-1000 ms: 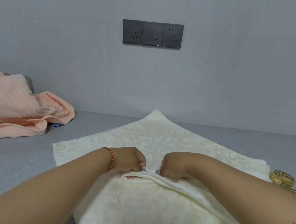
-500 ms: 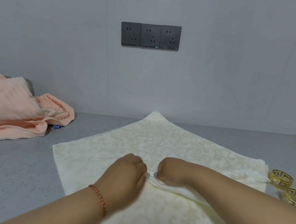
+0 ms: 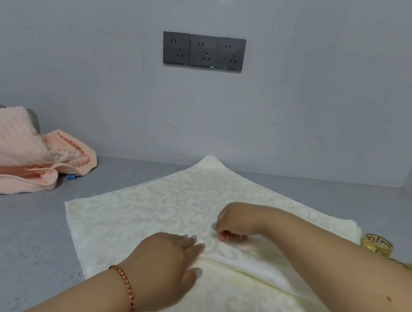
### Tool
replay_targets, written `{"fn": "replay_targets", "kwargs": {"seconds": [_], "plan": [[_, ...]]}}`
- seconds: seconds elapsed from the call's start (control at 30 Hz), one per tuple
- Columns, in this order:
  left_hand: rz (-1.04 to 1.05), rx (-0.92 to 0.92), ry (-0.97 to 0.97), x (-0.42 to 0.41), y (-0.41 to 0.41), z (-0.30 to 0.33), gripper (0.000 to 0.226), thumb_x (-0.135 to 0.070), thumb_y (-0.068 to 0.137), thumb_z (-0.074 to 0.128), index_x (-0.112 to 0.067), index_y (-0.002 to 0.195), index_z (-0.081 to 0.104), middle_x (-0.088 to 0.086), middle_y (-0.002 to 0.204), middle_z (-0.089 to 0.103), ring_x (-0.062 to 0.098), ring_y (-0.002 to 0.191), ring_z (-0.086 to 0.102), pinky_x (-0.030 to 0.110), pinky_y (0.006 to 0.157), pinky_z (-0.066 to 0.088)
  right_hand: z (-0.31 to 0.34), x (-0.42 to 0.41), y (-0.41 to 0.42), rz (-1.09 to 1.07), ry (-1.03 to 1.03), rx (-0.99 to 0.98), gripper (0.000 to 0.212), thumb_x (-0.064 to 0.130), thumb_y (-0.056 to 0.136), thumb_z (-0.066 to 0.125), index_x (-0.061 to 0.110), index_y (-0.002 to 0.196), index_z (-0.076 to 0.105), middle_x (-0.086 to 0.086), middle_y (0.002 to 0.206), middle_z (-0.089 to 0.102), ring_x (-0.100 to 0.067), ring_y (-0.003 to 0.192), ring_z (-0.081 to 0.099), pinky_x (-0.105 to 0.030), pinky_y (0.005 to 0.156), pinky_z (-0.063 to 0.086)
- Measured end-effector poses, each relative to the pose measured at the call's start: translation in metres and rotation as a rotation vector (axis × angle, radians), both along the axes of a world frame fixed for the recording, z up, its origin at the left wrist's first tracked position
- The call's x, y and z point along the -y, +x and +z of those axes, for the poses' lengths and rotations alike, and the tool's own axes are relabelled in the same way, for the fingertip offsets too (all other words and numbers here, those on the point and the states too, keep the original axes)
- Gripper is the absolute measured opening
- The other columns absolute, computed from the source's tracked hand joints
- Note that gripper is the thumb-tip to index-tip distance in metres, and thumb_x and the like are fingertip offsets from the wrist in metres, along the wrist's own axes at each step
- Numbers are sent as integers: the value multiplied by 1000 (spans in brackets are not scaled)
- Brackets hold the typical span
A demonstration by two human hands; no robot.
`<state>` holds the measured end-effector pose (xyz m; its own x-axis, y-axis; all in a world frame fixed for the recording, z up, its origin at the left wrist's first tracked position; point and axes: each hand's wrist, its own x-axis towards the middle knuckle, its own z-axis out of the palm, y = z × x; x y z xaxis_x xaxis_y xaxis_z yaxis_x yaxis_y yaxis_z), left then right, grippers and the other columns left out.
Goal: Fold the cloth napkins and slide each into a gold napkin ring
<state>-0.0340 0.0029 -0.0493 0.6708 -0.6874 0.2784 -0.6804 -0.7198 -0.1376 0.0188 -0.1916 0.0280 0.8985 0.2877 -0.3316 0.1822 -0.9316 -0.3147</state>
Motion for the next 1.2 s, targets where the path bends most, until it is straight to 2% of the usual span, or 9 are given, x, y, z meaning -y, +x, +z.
{"fn": "replay_targets", "kwargs": {"seconds": [0.1, 0.27, 0.4, 0.5, 0.63, 0.73, 0.87, 1.0, 1.2], "plan": [[36, -16, -19, -2, -1, 2, 47, -51, 81, 43, -30, 114, 68, -10, 108, 72, 4, 100, 68, 18, 71, 57, 14, 24, 5, 33, -68, 43, 29, 45, 92, 56, 16, 87, 61, 1, 83, 59, -15, 76, 53, -26, 73, 42], [58, -113, -44, -1, -2, 1, 71, -57, 84, 12, -33, 148, 32, -7, 154, 34, 6, 143, 29, 28, 110, 34, 1, 51, 10, 20, -185, -97, 26, 48, 86, 64, 24, 79, 55, 8, 69, 48, -14, 67, 43, -25, 66, 34], [64, -129, -37, 0, -3, 5, 77, -58, 79, 7, -34, 150, 27, -8, 157, 28, 5, 145, 22, 26, 112, 28, 0, 55, 10, 31, -163, -77, 37, 42, 85, 66, 24, 61, 46, 11, 58, 41, -11, 56, 37, -24, 60, 30], [85, -129, -54, 1, -3, 5, 73, -57, 82, 12, -34, 148, 33, -8, 154, 35, 5, 143, 29, 28, 109, 34, 4, 52, 11, 57, -182, -61, 20, 35, 85, 68, 24, 76, 55, 9, 71, 51, -12, 66, 45, -24, 64, 35], [67, -119, 5, -1, -5, 7, 47, -52, 81, 39, -35, 115, 68, -13, 111, 71, 1, 103, 67, 16, 71, 54, 16, 49, 8, 78, -230, -59, 20, 26, 83, 72, 28, 85, 52, 13, 84, 50, -6, 72, 47, -20, 63, 36], [53, -101, 41, 1, -6, 5, 45, -52, 78, 42, -35, 108, 71, -14, 104, 73, 0, 94, 69, 16, 65, 55, 24, 48, 8, 110, -228, -29, 31, 17, 82, 72, 31, 77, 44, 13, 78, 44, -4, 66, 41, -18, 56, 32], [79, -81, 0, -1, -7, 9, 50, -50, 80, 39, -33, 116, 68, -10, 112, 71, 4, 103, 68, 20, 71, 56, 29, 44, 4, 158, -224, 1, 19, 9, 83, 68, 23, 78, 57, 11, 75, 47, -5, 67, 44, -16, 57, 35], [88, -149, -25, 2, -7, 9, 77, -55, 80, 9, -30, 148, 33, -3, 154, 35, 12, 142, 32, 32, 109, 34, 37, 34, -1, 166, -321, 25, 26, 3, 87, 55, 19, 92, 74, 16, 83, 53, -10, 81, 51, -16, 64, 40], [97, -108, -59, 3, -7, 12, 59, -39, 87, 22, -38, 143, 41, -11, 148, 43, 0, 135, 40, 23, 100, 43, 51, 25, -3, 149, -348, -377, 51, -20, 88, 42, 4, 132, 53, -15, 126, 56, -21, 92, 62, -32, 96, 51]]}}
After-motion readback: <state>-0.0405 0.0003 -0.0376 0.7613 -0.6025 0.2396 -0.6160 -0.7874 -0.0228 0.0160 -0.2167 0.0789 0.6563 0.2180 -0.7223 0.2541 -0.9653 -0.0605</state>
